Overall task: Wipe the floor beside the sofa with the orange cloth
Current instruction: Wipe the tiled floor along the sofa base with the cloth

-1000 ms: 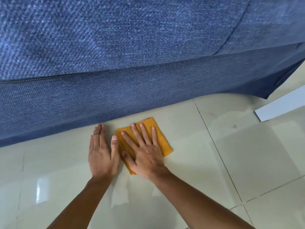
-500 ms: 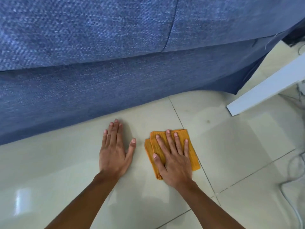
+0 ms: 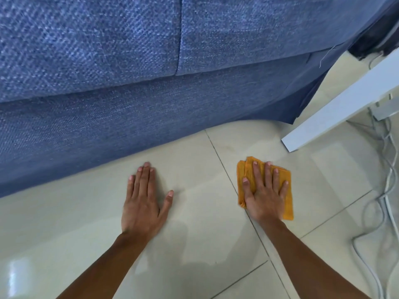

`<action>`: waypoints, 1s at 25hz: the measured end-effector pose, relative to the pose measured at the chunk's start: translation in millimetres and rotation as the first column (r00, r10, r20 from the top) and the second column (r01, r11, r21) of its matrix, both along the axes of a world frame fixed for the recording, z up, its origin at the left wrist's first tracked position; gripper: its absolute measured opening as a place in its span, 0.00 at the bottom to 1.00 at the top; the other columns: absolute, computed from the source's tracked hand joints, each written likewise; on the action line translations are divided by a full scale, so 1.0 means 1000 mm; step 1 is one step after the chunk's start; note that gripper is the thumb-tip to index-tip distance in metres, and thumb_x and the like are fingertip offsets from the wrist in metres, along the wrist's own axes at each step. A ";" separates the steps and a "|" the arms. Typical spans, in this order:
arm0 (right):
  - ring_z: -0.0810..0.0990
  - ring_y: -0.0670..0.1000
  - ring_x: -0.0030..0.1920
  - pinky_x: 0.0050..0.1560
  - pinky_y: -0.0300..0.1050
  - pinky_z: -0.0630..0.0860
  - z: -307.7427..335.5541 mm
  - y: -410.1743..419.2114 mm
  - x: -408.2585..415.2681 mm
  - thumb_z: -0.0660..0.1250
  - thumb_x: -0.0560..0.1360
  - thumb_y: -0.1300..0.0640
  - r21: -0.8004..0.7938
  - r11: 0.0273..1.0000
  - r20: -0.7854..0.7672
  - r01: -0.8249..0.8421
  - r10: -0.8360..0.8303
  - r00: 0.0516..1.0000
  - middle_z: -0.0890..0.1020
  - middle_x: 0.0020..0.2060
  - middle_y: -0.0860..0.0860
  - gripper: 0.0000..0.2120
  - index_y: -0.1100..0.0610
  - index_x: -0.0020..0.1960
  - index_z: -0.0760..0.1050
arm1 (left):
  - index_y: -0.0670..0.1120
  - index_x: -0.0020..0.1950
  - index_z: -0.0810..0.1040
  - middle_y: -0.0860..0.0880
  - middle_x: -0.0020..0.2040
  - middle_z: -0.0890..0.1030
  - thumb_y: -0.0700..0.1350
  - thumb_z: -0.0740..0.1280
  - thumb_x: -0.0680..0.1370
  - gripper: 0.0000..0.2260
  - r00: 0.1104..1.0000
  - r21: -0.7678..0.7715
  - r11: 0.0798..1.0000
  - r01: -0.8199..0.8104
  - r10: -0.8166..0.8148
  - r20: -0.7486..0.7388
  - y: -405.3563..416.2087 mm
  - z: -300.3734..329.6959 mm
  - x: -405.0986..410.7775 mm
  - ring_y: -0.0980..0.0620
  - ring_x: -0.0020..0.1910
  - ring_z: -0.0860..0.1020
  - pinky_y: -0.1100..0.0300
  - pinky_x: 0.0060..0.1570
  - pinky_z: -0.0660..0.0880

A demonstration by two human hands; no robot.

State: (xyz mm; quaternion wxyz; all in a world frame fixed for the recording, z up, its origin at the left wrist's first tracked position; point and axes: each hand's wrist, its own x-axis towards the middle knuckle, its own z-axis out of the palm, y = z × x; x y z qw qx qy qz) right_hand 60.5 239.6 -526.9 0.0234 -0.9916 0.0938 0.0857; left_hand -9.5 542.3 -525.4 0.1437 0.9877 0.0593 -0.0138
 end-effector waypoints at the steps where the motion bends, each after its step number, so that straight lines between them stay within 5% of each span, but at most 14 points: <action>1: 0.40 0.55 0.81 0.78 0.63 0.36 0.001 -0.004 0.009 0.36 0.78 0.33 -0.004 1.000 -0.004 0.008 -0.008 1.000 0.41 0.81 0.48 0.29 0.39 0.75 0.30 | 0.39 0.78 0.50 0.43 0.80 0.49 0.63 0.44 0.79 0.36 1.000 0.005 1.000 0.000 0.000 0.000 0.000 0.000 0.000 0.48 0.80 0.46 0.48 0.77 0.47; 9: 0.38 0.57 0.81 0.77 0.65 0.37 0.003 0.025 0.077 0.38 0.80 0.35 -0.004 1.000 -0.033 0.012 -0.012 0.999 0.39 0.81 0.50 0.31 0.42 0.80 0.34 | 0.38 0.78 0.51 0.42 0.80 0.50 0.62 0.46 0.80 0.35 1.000 0.023 1.000 0.008 -0.009 0.007 0.002 -0.003 0.000 0.47 0.80 0.48 0.49 0.77 0.47; 18: 0.39 0.57 0.81 0.77 0.66 0.37 0.006 0.132 0.043 0.43 0.80 0.37 0.087 0.922 0.006 -0.377 0.378 0.926 0.41 0.81 0.50 0.31 0.42 0.80 0.40 | 0.38 0.78 0.51 0.42 0.80 0.51 0.62 0.46 0.79 0.36 1.000 0.028 1.000 0.011 -0.011 0.022 0.001 -0.004 0.001 0.47 0.80 0.48 0.49 0.77 0.47; 22: 0.42 0.54 0.81 0.77 0.67 0.43 0.003 0.109 -0.003 0.46 0.80 0.35 0.084 0.848 0.056 -0.524 0.521 0.852 0.46 0.82 0.48 0.31 0.41 0.81 0.46 | 0.37 0.78 0.51 0.42 0.80 0.50 0.62 0.46 0.79 0.36 1.000 0.032 0.999 0.016 -0.017 0.018 0.001 -0.005 0.001 0.47 0.80 0.47 0.49 0.77 0.47; 25: 0.42 0.53 0.81 0.78 0.65 0.43 0.002 0.059 -0.009 0.44 0.79 0.34 0.022 0.912 0.043 -0.411 0.409 0.911 0.45 0.82 0.46 0.31 0.39 0.80 0.44 | 0.37 0.78 0.50 0.42 0.80 0.49 0.62 0.46 0.79 0.36 1.000 0.026 0.999 0.020 -0.020 0.020 0.001 -0.004 0.000 0.47 0.80 0.47 0.49 0.77 0.46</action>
